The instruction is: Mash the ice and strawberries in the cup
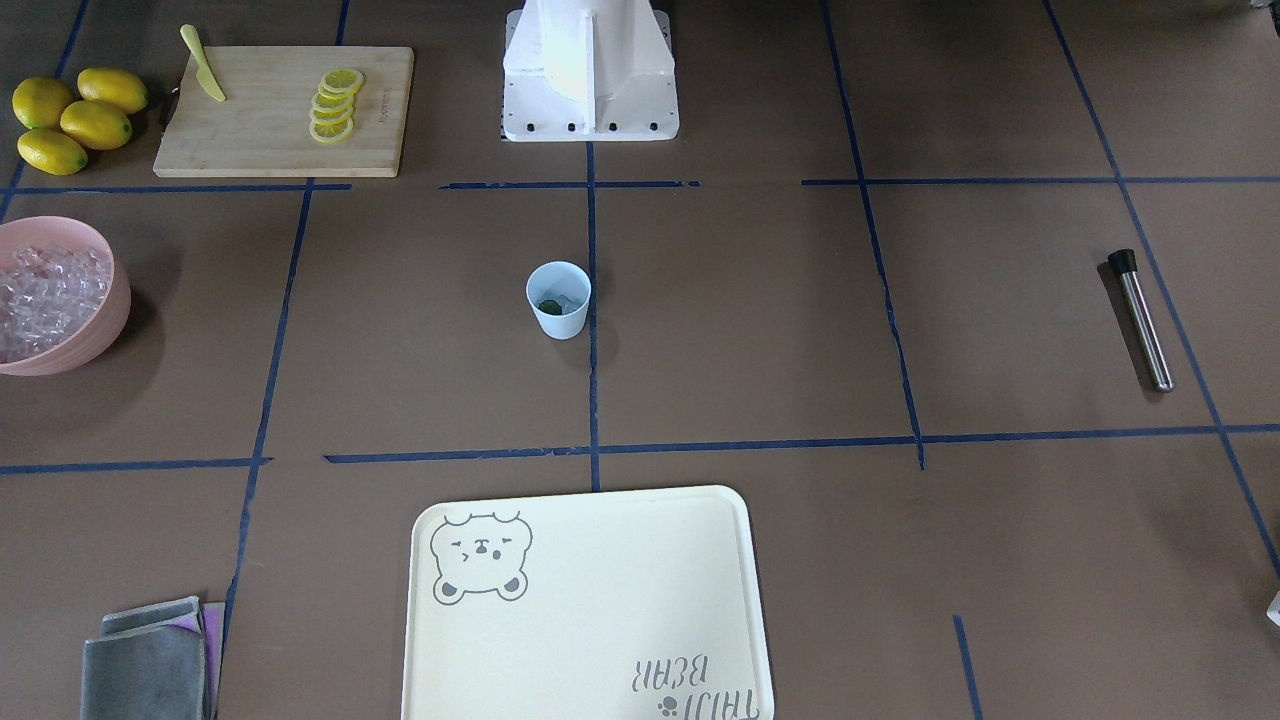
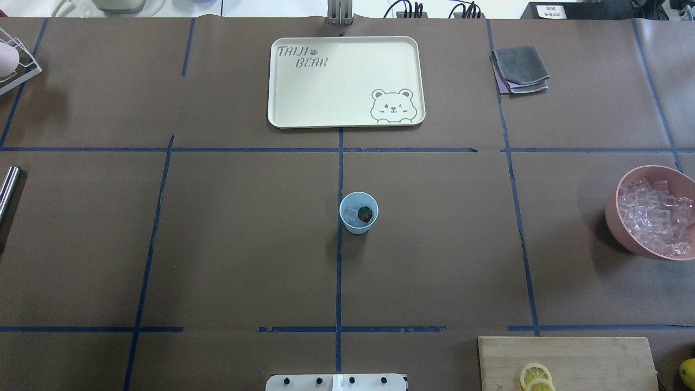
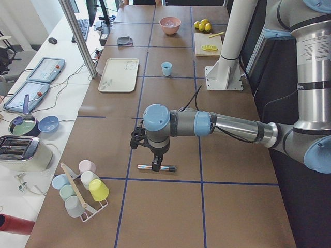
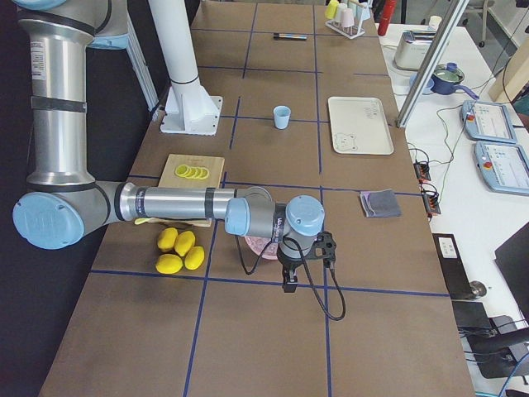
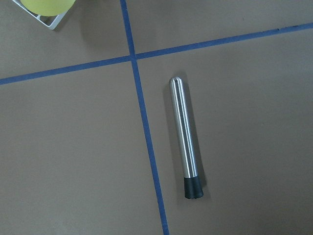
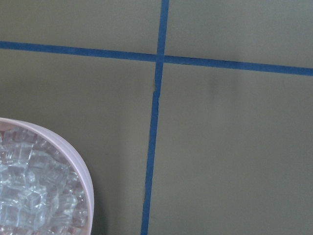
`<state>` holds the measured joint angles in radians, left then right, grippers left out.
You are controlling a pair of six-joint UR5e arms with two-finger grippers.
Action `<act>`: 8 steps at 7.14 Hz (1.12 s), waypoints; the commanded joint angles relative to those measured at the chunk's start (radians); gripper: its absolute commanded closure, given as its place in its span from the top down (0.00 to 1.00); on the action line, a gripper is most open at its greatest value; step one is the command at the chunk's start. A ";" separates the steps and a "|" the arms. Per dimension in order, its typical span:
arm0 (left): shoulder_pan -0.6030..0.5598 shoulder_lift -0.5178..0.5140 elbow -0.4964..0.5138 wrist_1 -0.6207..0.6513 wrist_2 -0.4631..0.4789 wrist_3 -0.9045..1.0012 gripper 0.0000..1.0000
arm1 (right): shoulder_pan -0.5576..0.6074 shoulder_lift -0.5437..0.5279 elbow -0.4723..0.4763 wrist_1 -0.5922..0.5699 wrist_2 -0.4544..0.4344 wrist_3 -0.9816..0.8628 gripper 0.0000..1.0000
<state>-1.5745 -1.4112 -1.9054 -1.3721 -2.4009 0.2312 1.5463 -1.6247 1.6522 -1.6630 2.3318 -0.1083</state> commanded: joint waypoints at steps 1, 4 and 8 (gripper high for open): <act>0.051 0.012 0.006 0.001 0.008 -0.001 1.00 | -0.002 0.003 0.026 0.015 0.001 0.005 1.00; 0.073 0.021 0.029 0.013 -0.001 -0.003 1.00 | -0.006 0.002 0.026 0.017 -0.002 -0.002 1.00; 0.071 0.017 0.065 0.019 -0.001 -0.013 1.00 | -0.008 -0.018 0.029 0.091 -0.065 -0.008 1.00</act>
<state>-1.5023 -1.3945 -1.8484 -1.3531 -2.4018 0.2190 1.5387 -1.6402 1.6812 -1.5801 2.2803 -0.1170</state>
